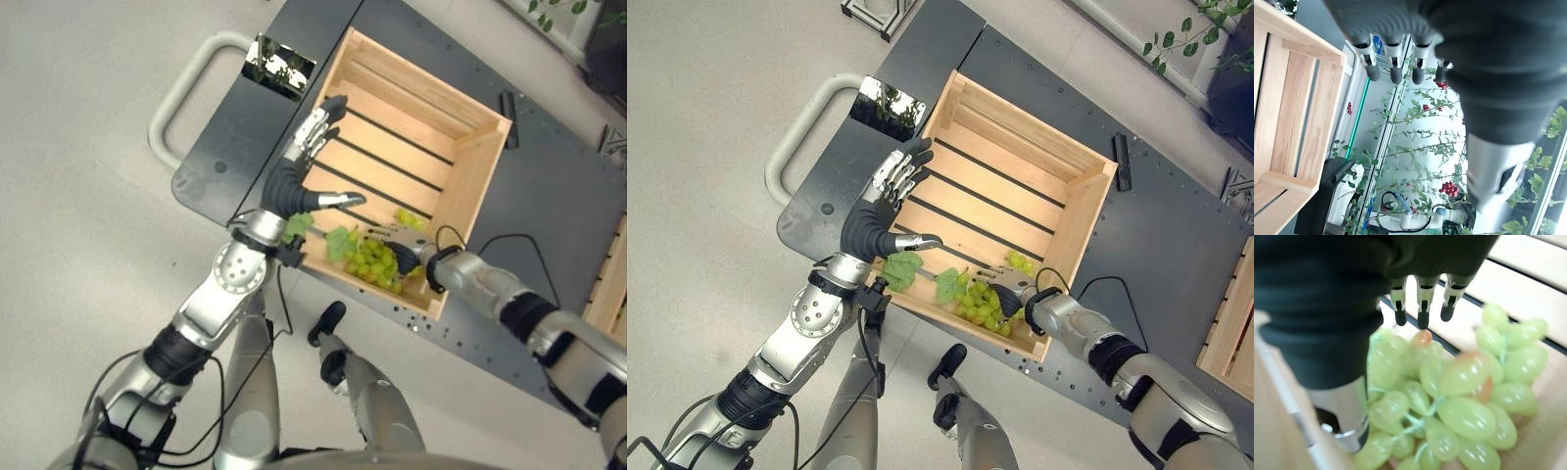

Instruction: Pick up the fruits from the basket on one side to the basket on the other side

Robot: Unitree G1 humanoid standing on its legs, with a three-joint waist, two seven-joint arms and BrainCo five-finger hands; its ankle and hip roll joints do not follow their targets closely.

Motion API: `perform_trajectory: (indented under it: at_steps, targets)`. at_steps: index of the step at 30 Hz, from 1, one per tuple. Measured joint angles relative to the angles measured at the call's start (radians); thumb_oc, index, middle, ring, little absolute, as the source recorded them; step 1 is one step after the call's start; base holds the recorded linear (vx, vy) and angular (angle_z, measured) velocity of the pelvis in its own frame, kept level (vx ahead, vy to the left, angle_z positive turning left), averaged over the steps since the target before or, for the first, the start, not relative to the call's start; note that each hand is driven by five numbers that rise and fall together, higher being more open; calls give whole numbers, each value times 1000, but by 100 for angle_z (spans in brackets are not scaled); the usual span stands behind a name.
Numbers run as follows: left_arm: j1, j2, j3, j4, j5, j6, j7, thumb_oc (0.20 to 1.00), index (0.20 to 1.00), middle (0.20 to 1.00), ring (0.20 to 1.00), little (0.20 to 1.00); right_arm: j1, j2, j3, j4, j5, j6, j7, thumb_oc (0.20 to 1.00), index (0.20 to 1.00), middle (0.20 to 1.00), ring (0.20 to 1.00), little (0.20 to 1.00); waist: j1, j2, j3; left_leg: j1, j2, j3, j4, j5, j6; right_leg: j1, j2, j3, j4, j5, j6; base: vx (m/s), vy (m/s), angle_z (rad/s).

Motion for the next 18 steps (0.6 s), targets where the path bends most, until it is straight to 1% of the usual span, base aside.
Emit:
perform_trajectory:
  at_steps: [4,6,9,12,14,15,18]
  targets:
    - [-3,-12,-1,2,0,1,9,1000,1000,1000,1000,1000,-1,42,-16,64,-31,22,-27,1000,1000,1000,1000,1000,1,6,2,-12,-2,-7,1,-1,0,-15,-4,-1,14,-11,1,9,19,4]
    - [-5,-19,-2,5,0,1,14,1000,1000,1000,1000,1000,-4,66,-19,119,-76,32,-52,1000,1000,1000,1000,1000,1,14,4,-13,-4,-9,1,-1,0,-15,-5,-1,14,-12,2,-5,22,4]
    - [-17,-21,-2,5,0,2,21,1000,1000,1000,1000,1000,-8,77,-28,125,-108,35,-67,1000,1000,1000,1000,1000,-2,15,5,-13,-3,-8,1,-1,0,-15,-5,-1,14,-12,2,0,0,0]
    - [-34,-27,-3,5,1,5,26,1000,1000,1000,1000,1000,-8,83,-32,125,-137,47,-70,1000,1000,1000,1000,1000,-4,15,4,-13,-2,-7,2,-1,0,-17,-5,-1,17,-12,1,-51,31,-2]
    - [-50,-28,-7,7,8,9,29,1000,1000,1000,1000,1000,-24,76,-25,93,-164,63,-37,1000,1000,1000,1000,1000,-11,16,4,-18,-1,-7,5,-1,-1,-27,-6,2,28,-16,0,-32,21,-1]
    - [-57,-33,-6,7,34,9,30,1000,1000,1000,1000,1000,-24,75,-21,77,-168,74,-32,1000,1000,1000,1000,1000,-3,16,4,-28,-1,-3,11,0,0,-37,-9,0,39,-18,-2,0,0,0]
    - [-66,-28,-9,7,41,17,28,1000,1000,1000,1000,1000,-39,73,-19,73,-173,75,-30,1000,1000,1000,1000,1000,-12,16,4,-41,0,-3,16,0,0,-56,-13,1,53,-21,-3,0,0,0]
